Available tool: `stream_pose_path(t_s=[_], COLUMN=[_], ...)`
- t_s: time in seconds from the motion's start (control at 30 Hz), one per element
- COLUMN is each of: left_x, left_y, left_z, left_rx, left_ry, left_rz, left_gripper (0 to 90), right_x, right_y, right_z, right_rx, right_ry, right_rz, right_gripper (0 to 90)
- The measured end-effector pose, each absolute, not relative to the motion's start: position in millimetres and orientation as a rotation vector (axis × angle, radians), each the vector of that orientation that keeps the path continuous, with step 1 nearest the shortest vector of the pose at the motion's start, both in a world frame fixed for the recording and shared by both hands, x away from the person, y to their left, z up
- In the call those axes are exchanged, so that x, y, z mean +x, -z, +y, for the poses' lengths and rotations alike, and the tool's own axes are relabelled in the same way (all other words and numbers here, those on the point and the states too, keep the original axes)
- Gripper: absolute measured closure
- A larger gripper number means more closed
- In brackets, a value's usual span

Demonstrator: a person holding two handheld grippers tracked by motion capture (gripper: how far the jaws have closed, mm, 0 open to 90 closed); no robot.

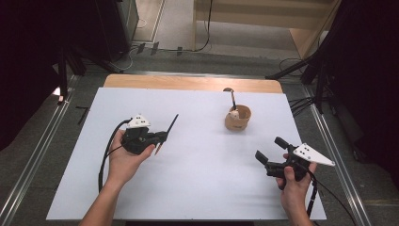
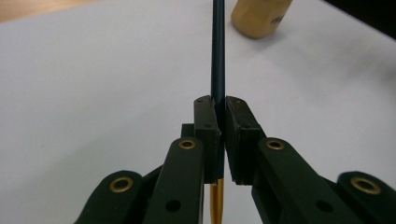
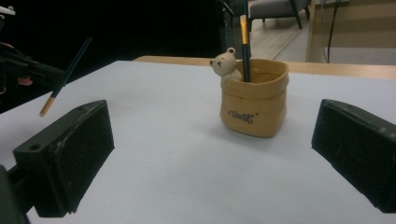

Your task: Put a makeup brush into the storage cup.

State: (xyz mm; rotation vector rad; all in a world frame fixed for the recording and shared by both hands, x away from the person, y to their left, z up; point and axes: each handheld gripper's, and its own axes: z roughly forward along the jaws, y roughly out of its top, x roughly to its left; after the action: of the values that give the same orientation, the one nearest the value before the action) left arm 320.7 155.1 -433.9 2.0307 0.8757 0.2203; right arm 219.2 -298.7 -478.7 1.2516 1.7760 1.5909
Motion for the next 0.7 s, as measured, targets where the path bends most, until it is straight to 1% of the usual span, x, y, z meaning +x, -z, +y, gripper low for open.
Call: stream_pose_path(t_s=[0.27,0.33,0.43,0.7], left_x=[316,312,307,306], left_y=[430,429,429,433], left_z=[156,155,153,152], left_rx=[1.934,1.899,1.858,1.785], left_ry=[-0.25,-0.26,-0.289,-0.253], left_rz=[0.819,0.761,0.723,0.71], left_gripper=[85.2,85.2,85.2,85.1], right_x=[229,233,240,250], right_y=[469,466,459,449], right_z=[-279,-274,-262,-237], right_rx=[1.215,1.204,1.189,1.167], right_ry=[-1.604,-1.617,-1.64,-1.672], right_rz=[1.806,1.812,1.82,1.835], right_gripper=[0.0,0.0,0.0,0.0])
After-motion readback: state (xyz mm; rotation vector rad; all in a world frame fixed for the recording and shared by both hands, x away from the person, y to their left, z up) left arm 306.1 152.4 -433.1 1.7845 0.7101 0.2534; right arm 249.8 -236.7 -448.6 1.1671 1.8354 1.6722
